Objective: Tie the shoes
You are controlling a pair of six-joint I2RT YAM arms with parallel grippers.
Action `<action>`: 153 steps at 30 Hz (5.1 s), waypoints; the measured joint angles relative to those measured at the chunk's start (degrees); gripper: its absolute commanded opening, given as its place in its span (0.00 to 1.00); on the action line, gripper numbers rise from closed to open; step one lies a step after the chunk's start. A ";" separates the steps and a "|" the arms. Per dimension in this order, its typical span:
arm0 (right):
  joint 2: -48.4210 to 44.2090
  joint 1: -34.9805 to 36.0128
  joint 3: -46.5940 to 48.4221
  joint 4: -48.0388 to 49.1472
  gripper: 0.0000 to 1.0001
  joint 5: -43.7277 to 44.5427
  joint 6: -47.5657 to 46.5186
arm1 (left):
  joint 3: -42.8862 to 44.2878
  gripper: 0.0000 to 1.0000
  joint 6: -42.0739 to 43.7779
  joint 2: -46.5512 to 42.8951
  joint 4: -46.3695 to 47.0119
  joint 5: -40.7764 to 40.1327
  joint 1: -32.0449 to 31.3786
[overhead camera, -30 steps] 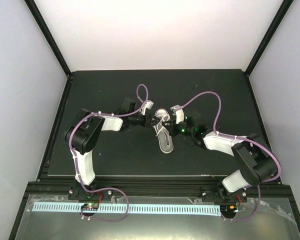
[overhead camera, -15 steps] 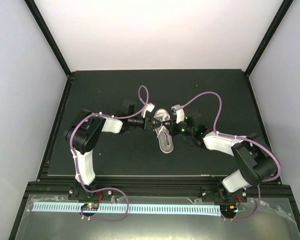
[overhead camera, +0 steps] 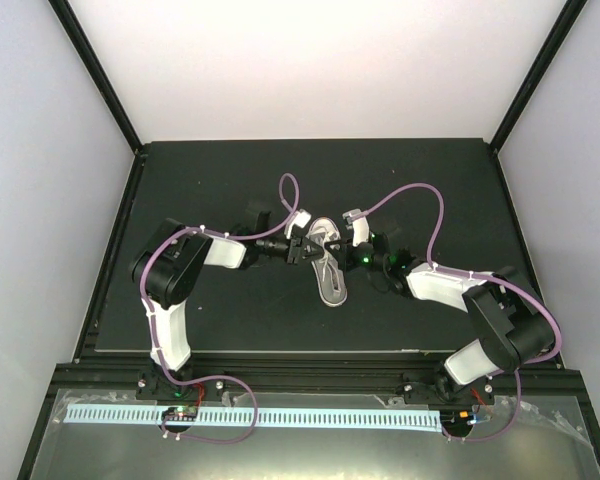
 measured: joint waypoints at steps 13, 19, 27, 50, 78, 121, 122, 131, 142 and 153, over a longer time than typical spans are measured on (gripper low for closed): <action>0.00 0.00 0.00 0.00 0.02 -0.02 0.09 | -0.98 0.36 -0.17 -0.02 1.18 0.61 -0.09; 0.00 0.00 0.00 0.00 0.02 -0.02 0.07 | -1.09 0.36 -1.03 -0.11 2.21 1.09 -0.09; 0.00 0.00 0.00 0.00 0.02 -0.04 0.11 | -1.57 0.37 -1.33 -1.09 2.69 1.62 -0.09; 0.00 0.00 0.00 0.00 0.02 -0.07 0.24 | -0.83 0.31 -1.14 -1.55 2.19 1.68 -0.52; -0.28 -0.09 -0.02 -0.07 0.03 -0.09 0.22 | 0.15 0.02 2.64 -2.25 -2.64 -4.98 -1.68; -1.53 -0.09 -0.76 -0.79 0.05 -0.26 0.24 | 0.04 0.36 3.32 -1.79 -1.75 -2.51 -2.36; -1.53 -0.09 -0.76 -0.81 0.05 -0.26 0.24 | 0.17 0.36 3.43 -1.73 -1.92 -2.49 -2.45; -1.53 -0.09 -0.76 -0.83 0.05 -0.28 0.26 | 0.90 0.22 4.17 -1.07 -2.64 -2.56 -2.67; -1.68 -0.09 -0.76 -0.90 0.38 -0.66 0.52 | 1.22 0.02 3.19 -0.70 -1.84 -6.67 -2.97; -11.23 -0.26 -2.95 -5.09 0.74 2.97 0.00 | 1.16 0.02 0.92 -0.70 0.85 -10.93 -2.97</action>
